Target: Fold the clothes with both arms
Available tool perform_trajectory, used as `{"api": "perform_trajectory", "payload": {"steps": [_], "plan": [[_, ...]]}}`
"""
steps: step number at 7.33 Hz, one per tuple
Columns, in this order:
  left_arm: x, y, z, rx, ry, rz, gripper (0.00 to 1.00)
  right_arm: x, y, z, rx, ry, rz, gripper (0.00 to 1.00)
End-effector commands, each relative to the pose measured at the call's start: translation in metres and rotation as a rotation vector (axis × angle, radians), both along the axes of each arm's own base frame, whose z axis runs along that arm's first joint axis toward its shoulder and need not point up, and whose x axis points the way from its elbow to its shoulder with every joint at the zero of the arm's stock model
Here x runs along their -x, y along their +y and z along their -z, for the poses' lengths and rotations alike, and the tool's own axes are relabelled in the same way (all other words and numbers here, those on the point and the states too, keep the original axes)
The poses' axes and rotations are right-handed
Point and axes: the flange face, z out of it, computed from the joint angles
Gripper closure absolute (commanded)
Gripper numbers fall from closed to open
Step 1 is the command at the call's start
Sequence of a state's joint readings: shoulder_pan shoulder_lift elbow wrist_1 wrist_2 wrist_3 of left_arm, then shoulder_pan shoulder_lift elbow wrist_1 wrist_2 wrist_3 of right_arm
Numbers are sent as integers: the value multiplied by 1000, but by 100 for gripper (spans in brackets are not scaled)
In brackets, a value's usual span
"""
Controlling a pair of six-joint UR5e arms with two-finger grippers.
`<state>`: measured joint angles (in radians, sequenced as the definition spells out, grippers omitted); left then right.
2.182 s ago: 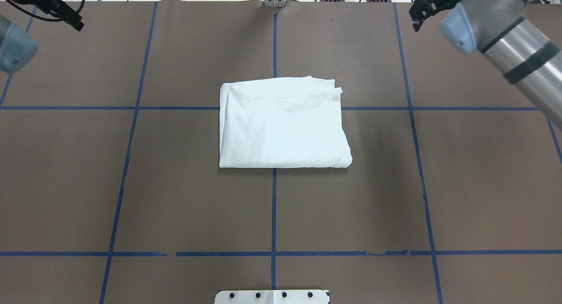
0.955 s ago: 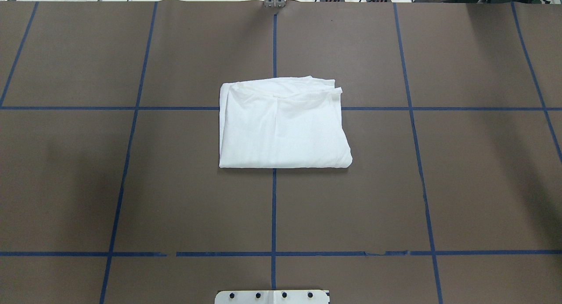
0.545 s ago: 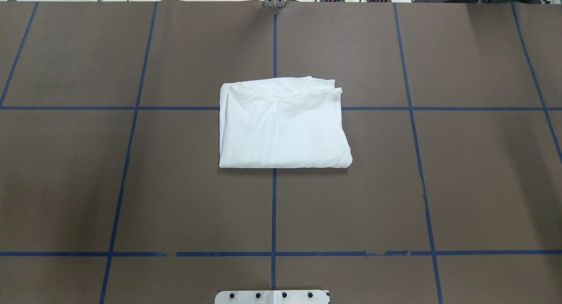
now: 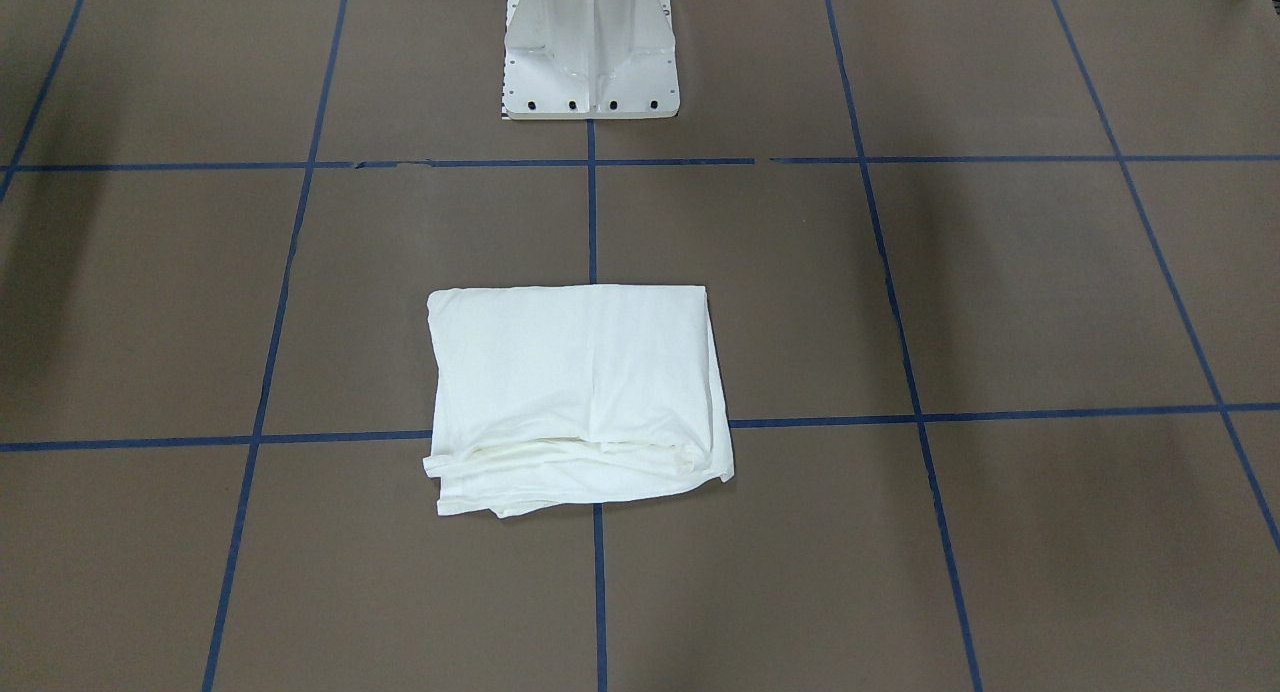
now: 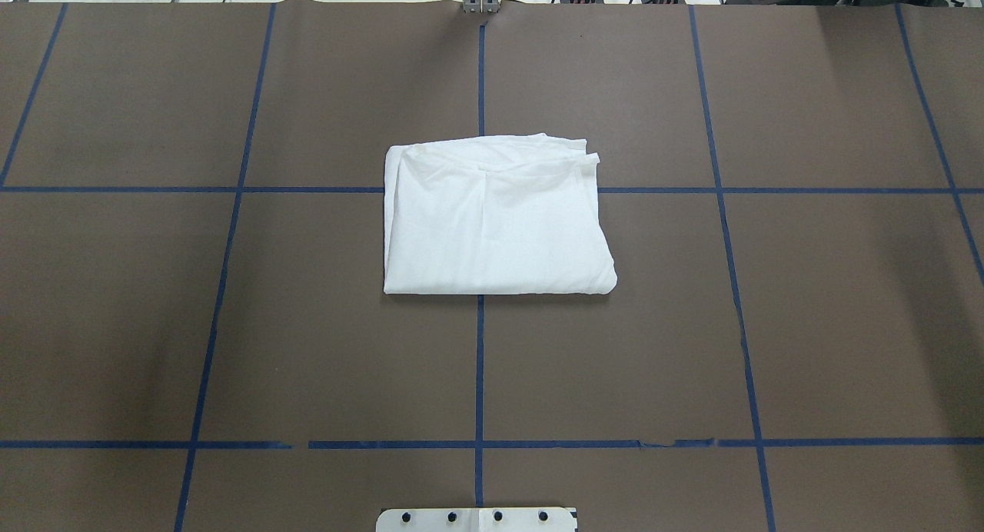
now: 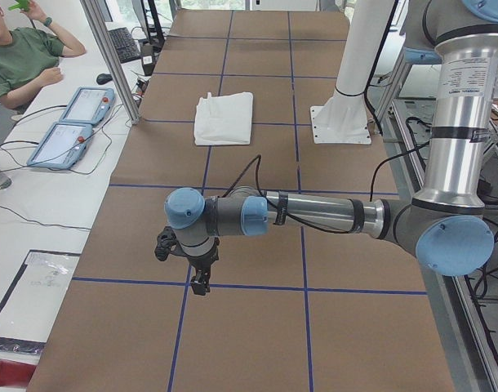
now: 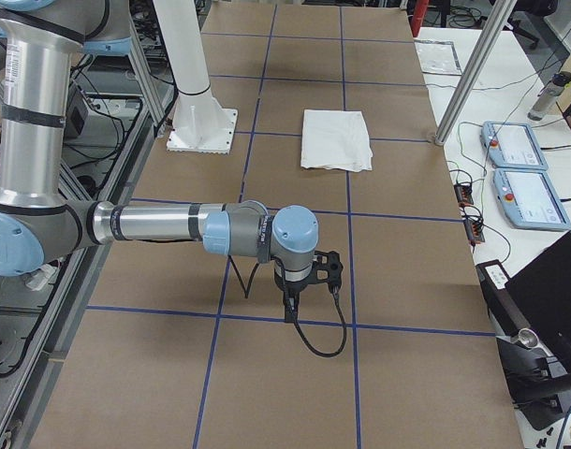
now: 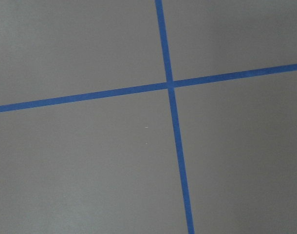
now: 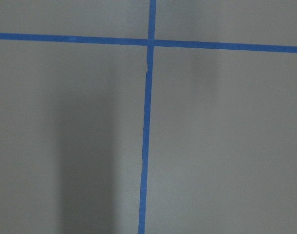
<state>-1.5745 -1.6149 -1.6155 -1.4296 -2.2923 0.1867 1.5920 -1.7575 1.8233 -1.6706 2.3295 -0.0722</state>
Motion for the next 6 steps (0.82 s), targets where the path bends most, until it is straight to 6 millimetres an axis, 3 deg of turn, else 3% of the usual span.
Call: {"api": "perform_trajectory", "payload": {"steps": [1,6], "plan": [[-1,10,6,-18,-16,-7,0,0,4,-4,16,1,-8,0],[-2,11,7,-15,-14,-5,0,0,6,-5,20,1,-8,0]]}}
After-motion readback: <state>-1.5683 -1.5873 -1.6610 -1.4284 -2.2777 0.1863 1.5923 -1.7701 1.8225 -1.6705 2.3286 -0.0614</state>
